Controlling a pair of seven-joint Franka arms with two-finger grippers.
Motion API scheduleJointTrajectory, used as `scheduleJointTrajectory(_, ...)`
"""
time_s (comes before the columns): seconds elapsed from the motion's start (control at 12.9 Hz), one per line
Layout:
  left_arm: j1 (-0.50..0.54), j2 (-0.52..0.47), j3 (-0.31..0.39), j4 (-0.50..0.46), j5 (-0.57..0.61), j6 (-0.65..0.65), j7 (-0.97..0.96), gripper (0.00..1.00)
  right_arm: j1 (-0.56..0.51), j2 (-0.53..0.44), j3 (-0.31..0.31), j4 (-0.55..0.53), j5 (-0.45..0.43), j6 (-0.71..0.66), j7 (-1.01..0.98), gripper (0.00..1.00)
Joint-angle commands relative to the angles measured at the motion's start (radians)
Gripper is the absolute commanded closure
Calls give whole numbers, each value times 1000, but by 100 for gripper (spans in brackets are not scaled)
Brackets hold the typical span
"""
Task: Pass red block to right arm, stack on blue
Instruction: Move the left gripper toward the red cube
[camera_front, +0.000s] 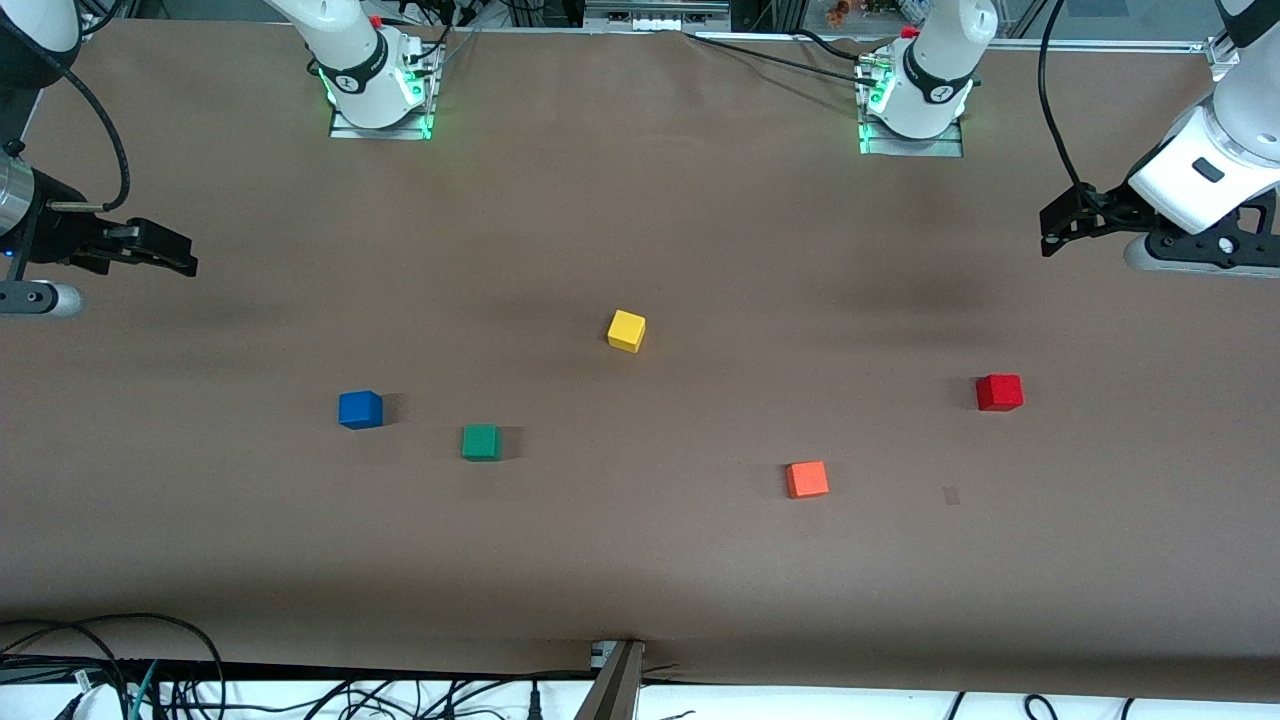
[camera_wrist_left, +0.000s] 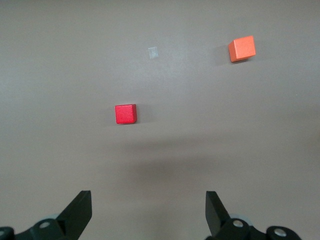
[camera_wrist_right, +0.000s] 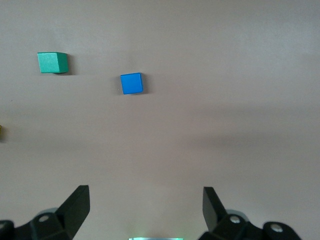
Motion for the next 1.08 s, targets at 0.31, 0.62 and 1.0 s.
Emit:
scheduleJointTrajectory(0.31,-5,-7,-3,11,21,-19,11,0,-6,12,1,26,15,16,-10,0)
scheduleJointTrajectory(0.62,-5,-3,-2,25,21,-20,11,0,-6,11,1,26,15,16,-10,0)
scheduleJointTrajectory(1.0,-1,-2,1,25,20,-20,5,0,-6,11,2,26,15,16,-8,0)
